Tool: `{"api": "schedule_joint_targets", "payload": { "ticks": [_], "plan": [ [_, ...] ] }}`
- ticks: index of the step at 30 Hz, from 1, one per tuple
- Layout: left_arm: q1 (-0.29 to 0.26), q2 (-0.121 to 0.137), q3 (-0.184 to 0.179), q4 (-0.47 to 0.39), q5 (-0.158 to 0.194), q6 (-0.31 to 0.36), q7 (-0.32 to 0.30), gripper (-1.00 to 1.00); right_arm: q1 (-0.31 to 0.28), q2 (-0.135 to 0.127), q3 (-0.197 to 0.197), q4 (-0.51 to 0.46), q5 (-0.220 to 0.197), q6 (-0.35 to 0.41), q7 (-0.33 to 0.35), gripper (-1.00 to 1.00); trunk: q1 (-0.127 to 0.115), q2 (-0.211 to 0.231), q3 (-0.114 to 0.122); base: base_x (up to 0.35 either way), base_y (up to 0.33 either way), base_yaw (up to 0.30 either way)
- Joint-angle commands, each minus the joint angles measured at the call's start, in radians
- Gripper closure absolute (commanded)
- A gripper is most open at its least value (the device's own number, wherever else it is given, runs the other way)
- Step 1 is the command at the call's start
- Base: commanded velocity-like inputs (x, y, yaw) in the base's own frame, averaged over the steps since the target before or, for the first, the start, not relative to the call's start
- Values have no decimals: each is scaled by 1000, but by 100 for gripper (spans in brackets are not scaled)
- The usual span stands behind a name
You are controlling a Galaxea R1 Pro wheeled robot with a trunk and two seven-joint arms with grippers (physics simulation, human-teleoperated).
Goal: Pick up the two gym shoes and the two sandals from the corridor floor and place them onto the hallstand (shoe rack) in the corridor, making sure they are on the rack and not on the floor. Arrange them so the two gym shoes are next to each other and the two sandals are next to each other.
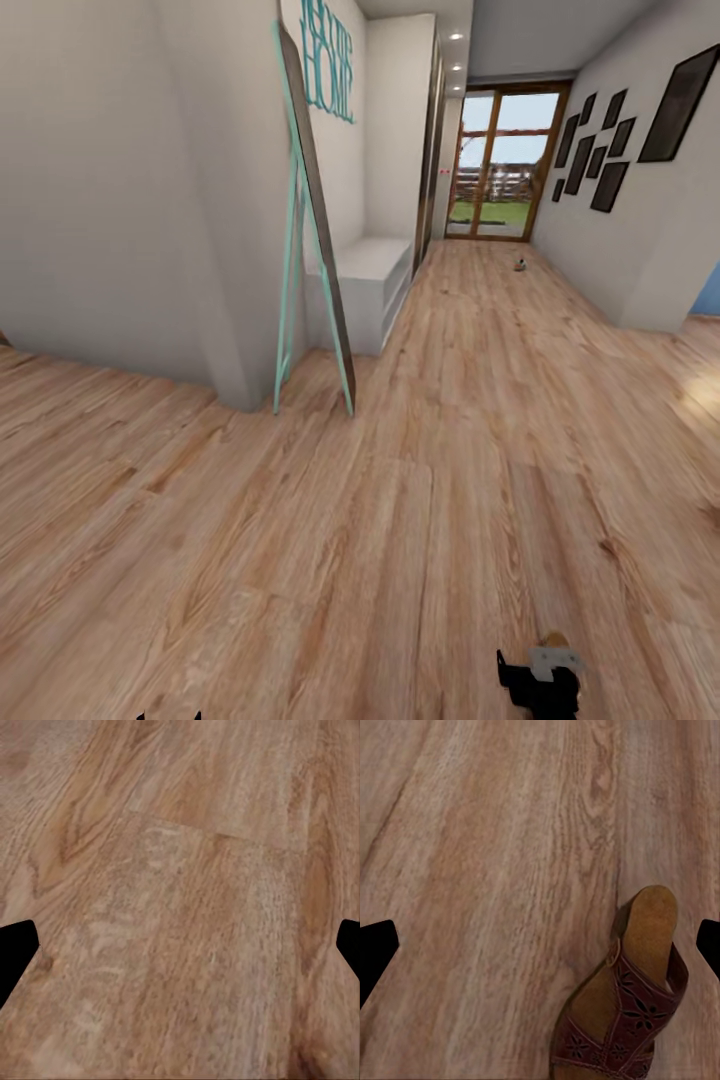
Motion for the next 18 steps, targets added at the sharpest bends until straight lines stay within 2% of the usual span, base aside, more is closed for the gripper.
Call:
{"api": "schedule_joint_targets", "payload": {
  "ticks": [1, 10, 18],
  "plan": [
    [-1, 0, 2, 1, 10, 0, -11, -100, -1, 0, 0, 1, 0, -3, -2, -100, 0, 0, -1, 295, 185, 0],
    [-1, 0, 2, 1, 10, 0, -11, -100, -1, 0, 0, 1, 0, -3, -2, -100, 0, 0, -1, 296, 182, 0],
    [-1, 0, 2, 1, 10, 0, -12, -100, -1, 0, 0, 1, 0, -3, -2, -100, 0, 0, -1, 323, 111, 0]
  ]
}}
